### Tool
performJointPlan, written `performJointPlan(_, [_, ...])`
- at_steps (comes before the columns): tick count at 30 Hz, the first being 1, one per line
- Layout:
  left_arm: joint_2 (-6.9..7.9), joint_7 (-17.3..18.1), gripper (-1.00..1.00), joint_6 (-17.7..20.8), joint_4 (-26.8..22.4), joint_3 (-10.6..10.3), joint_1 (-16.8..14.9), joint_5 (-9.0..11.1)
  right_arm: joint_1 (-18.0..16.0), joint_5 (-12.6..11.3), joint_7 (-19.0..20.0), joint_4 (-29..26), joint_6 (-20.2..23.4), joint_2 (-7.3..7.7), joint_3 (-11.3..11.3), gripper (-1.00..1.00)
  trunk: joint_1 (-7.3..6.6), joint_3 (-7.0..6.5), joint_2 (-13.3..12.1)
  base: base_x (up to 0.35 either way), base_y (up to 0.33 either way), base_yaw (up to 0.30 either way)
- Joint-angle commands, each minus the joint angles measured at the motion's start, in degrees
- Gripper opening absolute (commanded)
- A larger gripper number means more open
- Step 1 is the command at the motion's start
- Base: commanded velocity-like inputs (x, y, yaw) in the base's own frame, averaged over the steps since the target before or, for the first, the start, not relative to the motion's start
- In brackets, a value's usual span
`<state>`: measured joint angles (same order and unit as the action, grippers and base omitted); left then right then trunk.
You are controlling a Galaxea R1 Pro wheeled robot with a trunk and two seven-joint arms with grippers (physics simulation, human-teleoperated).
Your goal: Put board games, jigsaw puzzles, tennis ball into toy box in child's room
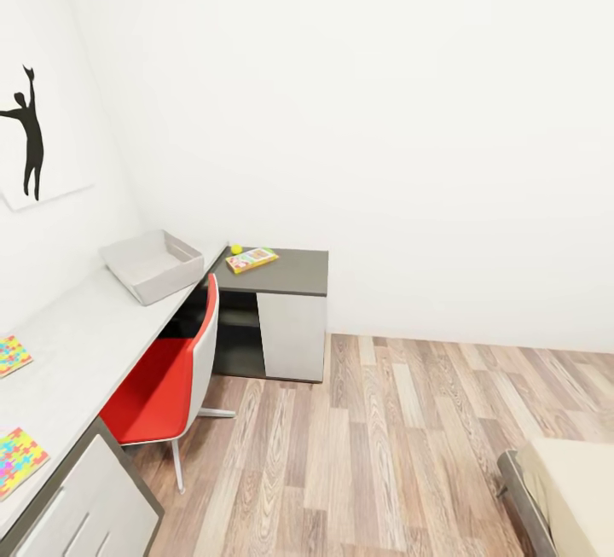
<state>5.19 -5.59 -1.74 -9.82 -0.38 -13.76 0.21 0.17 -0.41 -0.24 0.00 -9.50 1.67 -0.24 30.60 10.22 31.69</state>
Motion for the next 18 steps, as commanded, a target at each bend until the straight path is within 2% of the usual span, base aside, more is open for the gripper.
performJointPlan(1, [0.0, -0.16, 1.0, -0.19, 0.05, -0.06, -0.03, 0.02, 0.0, -0.04, -0.02, 0.0, -0.23, -0.02, 0.0, 1.0, -0.21, -0.11, -0.34, 0.0, 0.0, 0.0])
performJointPlan(6, [0.0, -0.13, 1.0, -0.19, 0.11, -0.06, -0.03, -0.05, 0.0, -0.37, 0.05, 0.0, -0.28, -0.26, -0.31, 1.0, -1.3, -1.01, -2.35, 0.0, 0.0, 0.0])
performJointPlan(14, [-0.05, -0.13, 1.0, -0.2, 0.15, -0.09, -0.03, -0.16, -0.03, -0.44, 0.03, 0.0, -1.08, -3.56, -0.54, 1.0, -3.06, -2.44, -5.56, 0.0, 0.0, 0.0])
performJointPlan(18, [-0.07, -0.13, 1.0, -0.2, 0.15, -0.11, -0.01, -0.22, -0.12, -0.5, -0.04, -0.19, -2.01, -3.93, -0.62, 1.0, -3.94, -3.16, -7.16, 0.0, 0.0, 0.0])
